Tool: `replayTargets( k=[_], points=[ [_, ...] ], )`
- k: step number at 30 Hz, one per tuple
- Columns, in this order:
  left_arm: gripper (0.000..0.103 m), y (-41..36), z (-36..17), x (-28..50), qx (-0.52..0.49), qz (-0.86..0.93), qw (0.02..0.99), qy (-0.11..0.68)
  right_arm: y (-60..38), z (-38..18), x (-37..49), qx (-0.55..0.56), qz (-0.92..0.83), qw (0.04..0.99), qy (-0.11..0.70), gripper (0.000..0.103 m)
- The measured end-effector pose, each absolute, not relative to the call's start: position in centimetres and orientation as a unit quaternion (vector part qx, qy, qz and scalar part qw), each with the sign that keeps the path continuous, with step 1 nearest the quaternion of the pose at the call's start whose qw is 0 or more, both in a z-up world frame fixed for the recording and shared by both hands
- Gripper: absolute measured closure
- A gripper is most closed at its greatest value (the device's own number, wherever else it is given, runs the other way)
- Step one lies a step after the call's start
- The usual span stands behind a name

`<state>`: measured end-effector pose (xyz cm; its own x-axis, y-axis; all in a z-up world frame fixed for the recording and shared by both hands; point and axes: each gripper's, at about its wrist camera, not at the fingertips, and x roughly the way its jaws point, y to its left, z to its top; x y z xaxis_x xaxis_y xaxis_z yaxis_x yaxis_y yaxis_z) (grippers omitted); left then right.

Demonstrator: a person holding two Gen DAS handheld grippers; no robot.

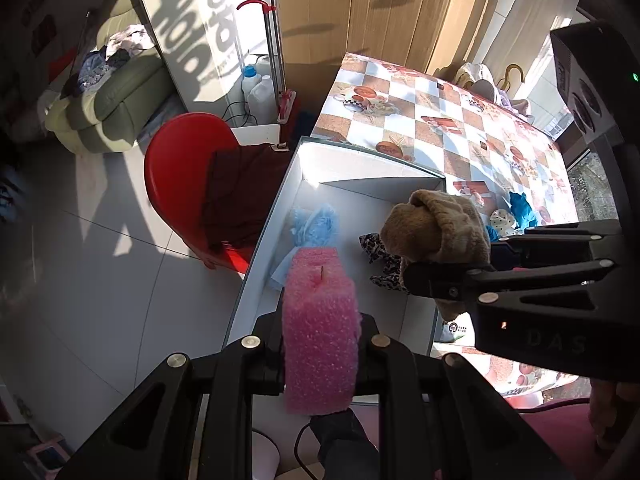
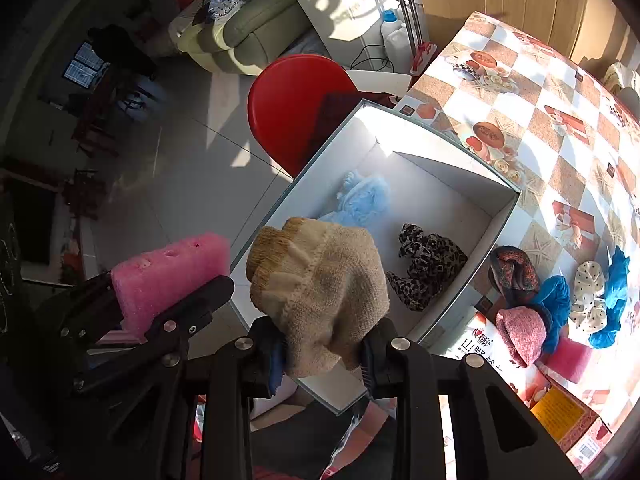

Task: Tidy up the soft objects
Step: 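Carry the pink sponge and beige sock over the white box with both tools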

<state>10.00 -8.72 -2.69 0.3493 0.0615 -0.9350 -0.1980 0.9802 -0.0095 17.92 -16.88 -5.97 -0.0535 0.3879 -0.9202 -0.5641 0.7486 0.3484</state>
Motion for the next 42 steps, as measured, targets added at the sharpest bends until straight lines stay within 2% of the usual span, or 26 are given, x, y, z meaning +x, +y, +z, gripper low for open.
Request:
replayTargets(
  k=[42],
  points=[
    [0.081, -9.17, -2.86, 10.04, -0.063, 0.082, 0.820, 0.564, -17.29, -5.73, 17.48, -0.061, 0.346, 0.689, 0.634, 0.072]
  ],
)
